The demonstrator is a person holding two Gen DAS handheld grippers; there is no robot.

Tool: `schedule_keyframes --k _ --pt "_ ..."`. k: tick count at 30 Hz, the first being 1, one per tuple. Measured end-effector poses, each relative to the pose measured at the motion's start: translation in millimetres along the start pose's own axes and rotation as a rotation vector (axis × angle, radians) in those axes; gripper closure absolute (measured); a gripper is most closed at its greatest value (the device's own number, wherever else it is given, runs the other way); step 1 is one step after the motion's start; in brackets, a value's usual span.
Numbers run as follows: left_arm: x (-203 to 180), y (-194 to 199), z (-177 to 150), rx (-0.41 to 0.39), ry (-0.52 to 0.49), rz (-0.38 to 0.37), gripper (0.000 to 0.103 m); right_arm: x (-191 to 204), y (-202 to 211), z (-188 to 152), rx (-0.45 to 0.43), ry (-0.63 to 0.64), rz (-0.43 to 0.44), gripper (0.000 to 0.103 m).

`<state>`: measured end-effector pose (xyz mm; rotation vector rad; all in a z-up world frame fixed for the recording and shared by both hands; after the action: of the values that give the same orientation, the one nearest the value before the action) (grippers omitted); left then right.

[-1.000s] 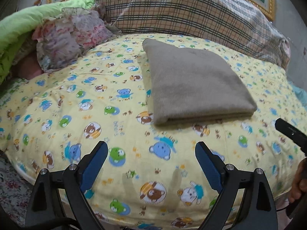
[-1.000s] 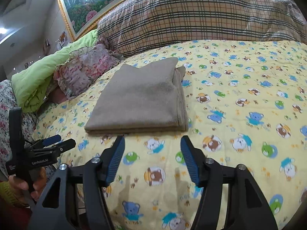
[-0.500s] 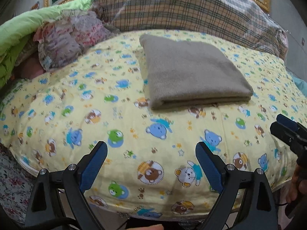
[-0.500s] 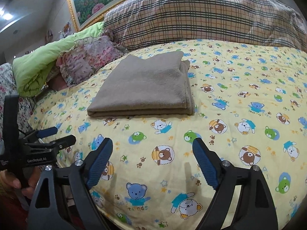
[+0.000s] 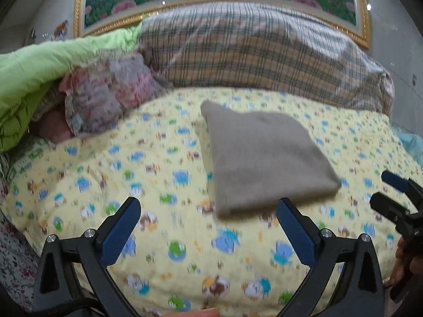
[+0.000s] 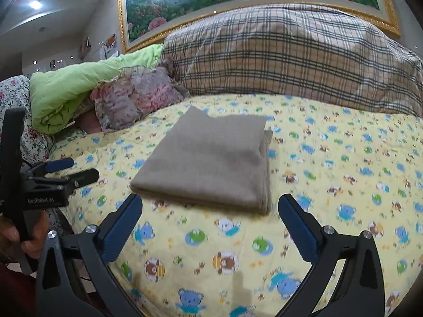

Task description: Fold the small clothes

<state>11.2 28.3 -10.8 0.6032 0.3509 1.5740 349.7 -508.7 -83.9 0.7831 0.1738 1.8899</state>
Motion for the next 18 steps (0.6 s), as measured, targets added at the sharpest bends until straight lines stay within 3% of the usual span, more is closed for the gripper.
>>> schedule_keyframes --k 5,18 --pt "-3 -17 1 0.02 -0.021 0.008 0.0 -9 -18 -2 0.015 -0.016 -0.019 0.001" --pt "-21 -66 -37 0.152 -0.026 -0.017 0.001 -20 -56 -24 0.077 -0.045 -0.036 0.001"
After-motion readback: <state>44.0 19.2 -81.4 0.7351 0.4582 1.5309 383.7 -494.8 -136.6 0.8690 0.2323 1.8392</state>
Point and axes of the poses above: each gripper's, at about its wrist camera, not at the fingertips, and y roughly against the way its jaws point, x to its left, z to its top, the point moved 8 cm from there along -y, roughly the way its jaws point, and after that the axes turned 12 degrees about -y, right-handed, at the moved point
